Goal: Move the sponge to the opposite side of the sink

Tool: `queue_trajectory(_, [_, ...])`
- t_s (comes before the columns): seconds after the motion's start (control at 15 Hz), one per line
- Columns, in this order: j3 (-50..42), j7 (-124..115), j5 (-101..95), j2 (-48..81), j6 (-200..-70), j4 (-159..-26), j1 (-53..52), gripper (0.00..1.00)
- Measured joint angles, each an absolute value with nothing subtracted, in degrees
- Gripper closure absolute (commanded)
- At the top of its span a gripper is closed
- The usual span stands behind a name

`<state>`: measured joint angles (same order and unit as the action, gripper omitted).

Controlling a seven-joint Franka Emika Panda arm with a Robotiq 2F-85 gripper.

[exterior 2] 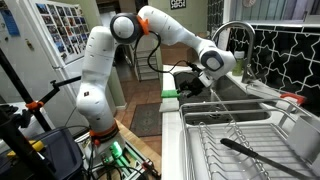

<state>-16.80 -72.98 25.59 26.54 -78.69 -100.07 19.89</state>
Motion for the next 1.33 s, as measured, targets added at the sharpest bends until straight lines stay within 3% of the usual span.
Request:
queue_trajectory(0.2, [-16.7, -73.0, 25.6, 26.7, -78.7, -100.1, 19.4, 0.03])
queue_trajectory(0.33, [-16.7, -73.1, 25.6, 26.9, -78.7, -100.1, 18.8, 0.24])
queue_trajectory(0.93, [-16.6, -73.2, 25.6, 27.7, -78.6, -100.1, 18.0, 0.92])
queue_trajectory(1.2, [-16.7, -73.3, 25.6, 27.6, -78.1, -100.1, 18.0, 0.99])
queue_trajectory(1.33, [-16.8, -73.3, 25.6, 27.5, -78.0, -100.1, 18.0, 0.95])
